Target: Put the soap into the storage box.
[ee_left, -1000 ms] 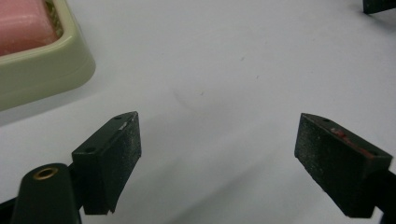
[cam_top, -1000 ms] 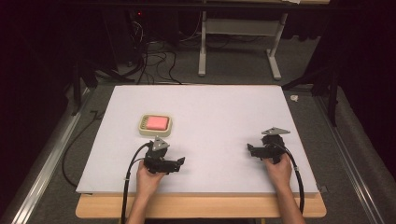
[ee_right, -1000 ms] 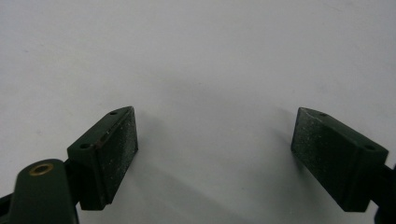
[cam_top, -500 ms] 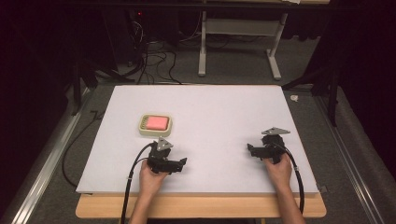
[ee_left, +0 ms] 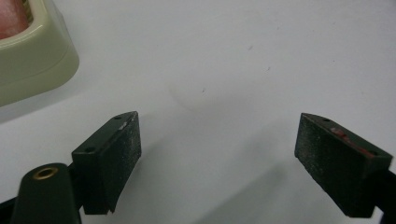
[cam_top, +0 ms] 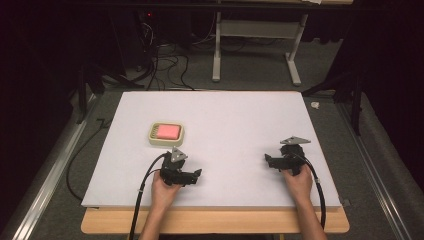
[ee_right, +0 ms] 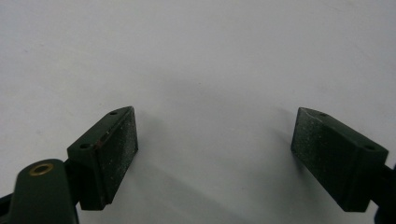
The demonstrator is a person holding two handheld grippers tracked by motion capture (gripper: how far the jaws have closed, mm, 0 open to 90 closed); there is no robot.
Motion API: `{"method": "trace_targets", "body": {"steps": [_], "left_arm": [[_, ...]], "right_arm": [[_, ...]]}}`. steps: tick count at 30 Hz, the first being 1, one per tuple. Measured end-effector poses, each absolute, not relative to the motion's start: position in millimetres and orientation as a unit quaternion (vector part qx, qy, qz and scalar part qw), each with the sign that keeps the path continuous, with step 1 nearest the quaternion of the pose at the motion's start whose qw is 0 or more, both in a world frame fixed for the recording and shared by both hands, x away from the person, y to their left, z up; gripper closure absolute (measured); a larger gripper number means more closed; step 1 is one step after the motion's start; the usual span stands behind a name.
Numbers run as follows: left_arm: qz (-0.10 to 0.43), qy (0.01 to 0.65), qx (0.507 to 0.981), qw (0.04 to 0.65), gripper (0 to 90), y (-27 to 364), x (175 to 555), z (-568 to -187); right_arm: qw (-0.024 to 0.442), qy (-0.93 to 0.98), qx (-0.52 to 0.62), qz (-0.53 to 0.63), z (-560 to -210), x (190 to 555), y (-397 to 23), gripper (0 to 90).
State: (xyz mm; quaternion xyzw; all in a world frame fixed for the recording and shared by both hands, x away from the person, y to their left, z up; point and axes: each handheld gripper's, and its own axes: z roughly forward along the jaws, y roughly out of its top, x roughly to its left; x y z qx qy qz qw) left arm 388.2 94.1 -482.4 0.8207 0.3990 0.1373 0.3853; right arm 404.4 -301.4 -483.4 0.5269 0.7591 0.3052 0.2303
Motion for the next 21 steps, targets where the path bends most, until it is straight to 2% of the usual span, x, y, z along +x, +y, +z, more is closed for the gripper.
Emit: {"method": "trace_targets", "body": {"steps": [21], "left_arm": [[0.159, 0.394, 0.828, 0.364, 15.0, 85.7, 388.4, -487.1]], "right_arm": [[0.230, 0.758, 0.528, 0.305, -483.4, 404.3, -301.2, 15.2]]}}
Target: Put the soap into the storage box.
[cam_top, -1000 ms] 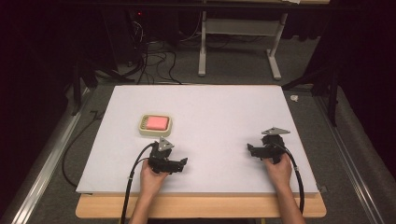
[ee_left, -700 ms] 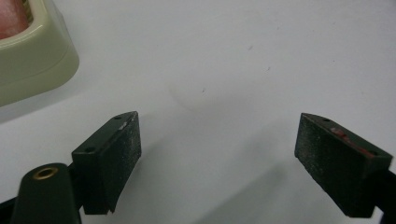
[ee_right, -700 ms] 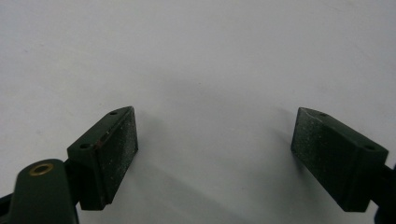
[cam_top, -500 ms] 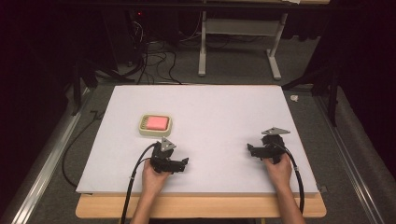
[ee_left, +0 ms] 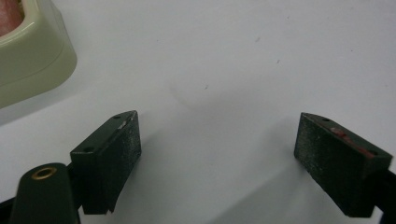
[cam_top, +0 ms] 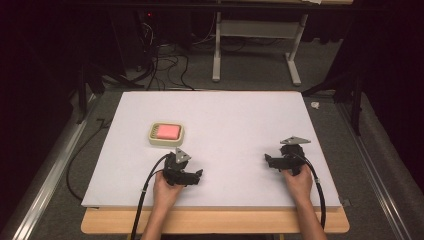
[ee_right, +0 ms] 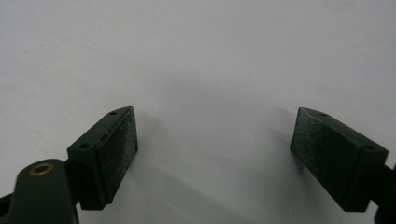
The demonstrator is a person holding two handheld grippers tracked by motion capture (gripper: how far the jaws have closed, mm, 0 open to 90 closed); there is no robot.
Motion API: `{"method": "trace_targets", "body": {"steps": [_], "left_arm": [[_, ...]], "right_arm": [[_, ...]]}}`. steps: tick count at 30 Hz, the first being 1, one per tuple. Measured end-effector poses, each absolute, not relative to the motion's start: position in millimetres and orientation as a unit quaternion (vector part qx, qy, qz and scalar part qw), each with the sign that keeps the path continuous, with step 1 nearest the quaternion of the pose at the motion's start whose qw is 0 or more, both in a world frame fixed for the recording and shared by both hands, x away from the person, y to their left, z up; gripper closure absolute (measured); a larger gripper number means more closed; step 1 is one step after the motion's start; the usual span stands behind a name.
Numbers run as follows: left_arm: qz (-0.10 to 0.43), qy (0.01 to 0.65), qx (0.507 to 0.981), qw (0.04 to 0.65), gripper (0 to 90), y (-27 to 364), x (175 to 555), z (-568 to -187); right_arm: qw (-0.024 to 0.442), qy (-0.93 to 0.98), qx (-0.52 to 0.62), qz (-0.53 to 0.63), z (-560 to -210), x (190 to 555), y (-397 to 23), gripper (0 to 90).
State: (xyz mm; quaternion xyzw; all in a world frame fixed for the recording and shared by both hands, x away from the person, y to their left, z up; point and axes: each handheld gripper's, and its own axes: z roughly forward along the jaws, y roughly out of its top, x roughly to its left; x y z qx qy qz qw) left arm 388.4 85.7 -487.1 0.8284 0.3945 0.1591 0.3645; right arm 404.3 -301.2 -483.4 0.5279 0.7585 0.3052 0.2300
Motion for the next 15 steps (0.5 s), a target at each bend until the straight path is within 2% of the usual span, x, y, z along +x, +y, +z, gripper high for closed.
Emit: {"method": "trace_targets", "body": {"steps": [15], "left_arm": [[0.161, 0.395, 0.828, 0.365, 14.8, 85.7, 387.9, -487.7]], "right_arm": [[0.230, 0.758, 0.528, 0.305, -483.4, 404.3, -301.2, 15.1]]}}
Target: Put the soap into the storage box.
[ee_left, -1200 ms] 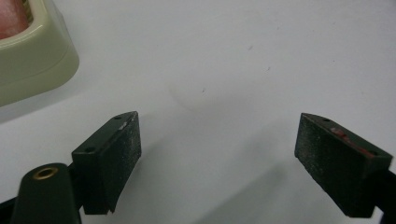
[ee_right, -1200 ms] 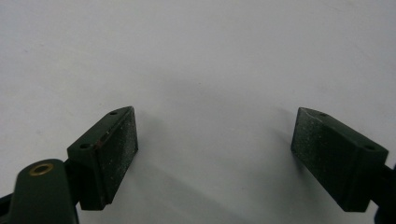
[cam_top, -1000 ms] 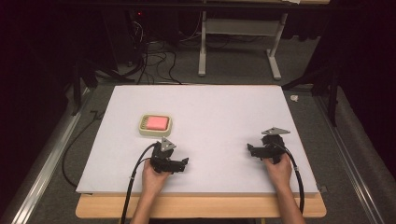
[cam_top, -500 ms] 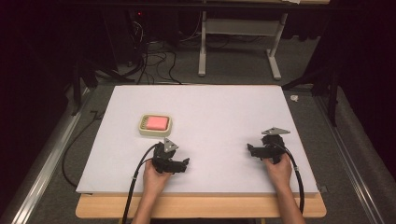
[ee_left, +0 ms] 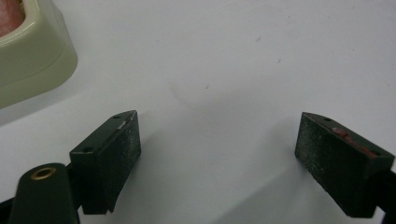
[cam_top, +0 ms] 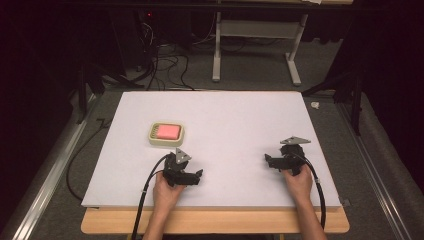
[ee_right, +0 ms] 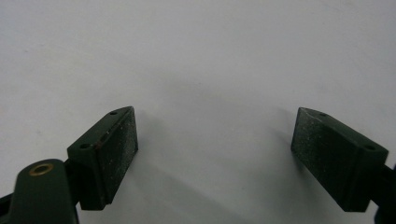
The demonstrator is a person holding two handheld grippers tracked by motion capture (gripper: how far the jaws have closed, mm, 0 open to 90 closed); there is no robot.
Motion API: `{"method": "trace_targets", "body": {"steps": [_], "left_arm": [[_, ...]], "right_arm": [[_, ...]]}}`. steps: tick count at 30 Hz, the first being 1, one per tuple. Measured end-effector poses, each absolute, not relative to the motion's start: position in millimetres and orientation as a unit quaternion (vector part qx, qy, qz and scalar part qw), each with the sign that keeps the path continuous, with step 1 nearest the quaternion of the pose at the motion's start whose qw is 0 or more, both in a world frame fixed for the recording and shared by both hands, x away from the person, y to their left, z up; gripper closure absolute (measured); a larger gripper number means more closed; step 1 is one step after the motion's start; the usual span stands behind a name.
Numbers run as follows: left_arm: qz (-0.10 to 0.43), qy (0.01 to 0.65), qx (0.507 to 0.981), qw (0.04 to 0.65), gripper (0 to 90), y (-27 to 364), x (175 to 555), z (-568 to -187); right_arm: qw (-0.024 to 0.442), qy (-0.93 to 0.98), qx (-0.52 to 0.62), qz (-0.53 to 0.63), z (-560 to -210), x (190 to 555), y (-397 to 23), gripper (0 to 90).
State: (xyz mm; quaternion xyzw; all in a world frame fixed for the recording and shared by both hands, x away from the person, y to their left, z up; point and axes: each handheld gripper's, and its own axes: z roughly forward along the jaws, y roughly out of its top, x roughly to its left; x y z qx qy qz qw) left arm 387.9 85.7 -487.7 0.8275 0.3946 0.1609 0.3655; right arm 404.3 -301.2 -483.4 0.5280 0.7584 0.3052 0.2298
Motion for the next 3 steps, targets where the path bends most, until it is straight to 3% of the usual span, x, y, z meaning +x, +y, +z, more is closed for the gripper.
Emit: {"method": "trace_targets", "body": {"steps": [3], "left_arm": [[0.160, 0.395, 0.828, 0.366, 14.8, 85.9, 388.0, -487.7]], "right_arm": [[0.230, 0.759, 0.528, 0.305, -483.3, 404.3, -301.2, 15.1]]}}
